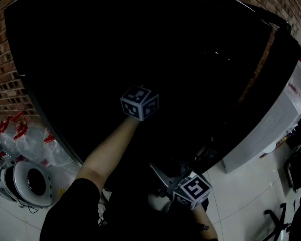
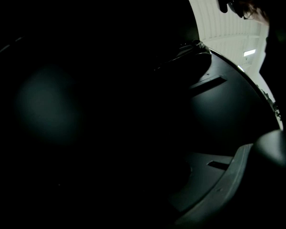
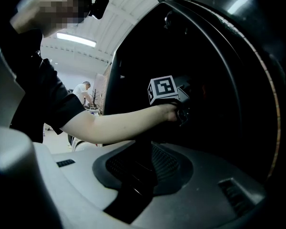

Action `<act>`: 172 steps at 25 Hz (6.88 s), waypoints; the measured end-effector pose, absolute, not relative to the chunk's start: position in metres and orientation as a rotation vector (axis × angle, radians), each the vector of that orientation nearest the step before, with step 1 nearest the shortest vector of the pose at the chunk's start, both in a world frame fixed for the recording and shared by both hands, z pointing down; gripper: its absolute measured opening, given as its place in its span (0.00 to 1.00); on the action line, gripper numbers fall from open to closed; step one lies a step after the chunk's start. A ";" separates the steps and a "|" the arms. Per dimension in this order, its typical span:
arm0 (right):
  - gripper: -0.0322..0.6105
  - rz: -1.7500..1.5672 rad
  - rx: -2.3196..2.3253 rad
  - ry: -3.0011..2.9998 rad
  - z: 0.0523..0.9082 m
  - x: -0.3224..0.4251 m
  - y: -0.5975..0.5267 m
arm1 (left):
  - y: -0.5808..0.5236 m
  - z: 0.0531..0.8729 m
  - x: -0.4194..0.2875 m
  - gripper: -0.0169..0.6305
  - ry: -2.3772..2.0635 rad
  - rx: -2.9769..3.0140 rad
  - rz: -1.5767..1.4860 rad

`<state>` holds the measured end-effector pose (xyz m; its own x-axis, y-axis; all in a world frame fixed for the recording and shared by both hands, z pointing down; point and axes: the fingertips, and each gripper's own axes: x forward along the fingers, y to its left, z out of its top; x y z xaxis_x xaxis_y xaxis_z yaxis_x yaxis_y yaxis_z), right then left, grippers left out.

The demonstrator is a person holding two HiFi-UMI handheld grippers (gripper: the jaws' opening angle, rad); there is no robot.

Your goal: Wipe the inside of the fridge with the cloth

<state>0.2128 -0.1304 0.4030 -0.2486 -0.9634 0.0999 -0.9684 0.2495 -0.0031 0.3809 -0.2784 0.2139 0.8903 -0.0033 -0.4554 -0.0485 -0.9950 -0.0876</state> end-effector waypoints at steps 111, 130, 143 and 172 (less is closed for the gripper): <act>0.14 0.146 2.001 -2.497 0.398 0.222 -0.116 | -0.327 0.331 0.402 0.10 0.374 -3.054 0.461; 0.14 0.098 2.017 -2.478 0.383 0.217 -0.088 | -0.297 0.332 0.346 0.10 0.394 -3.120 0.492; 0.14 0.030 2.023 -2.566 0.360 0.200 -0.040 | -0.164 0.381 0.267 0.10 -0.042 -3.285 0.341; 0.14 0.115 1.967 -2.500 0.386 0.201 -0.066 | -0.162 0.442 0.356 0.10 -0.287 -2.686 -0.523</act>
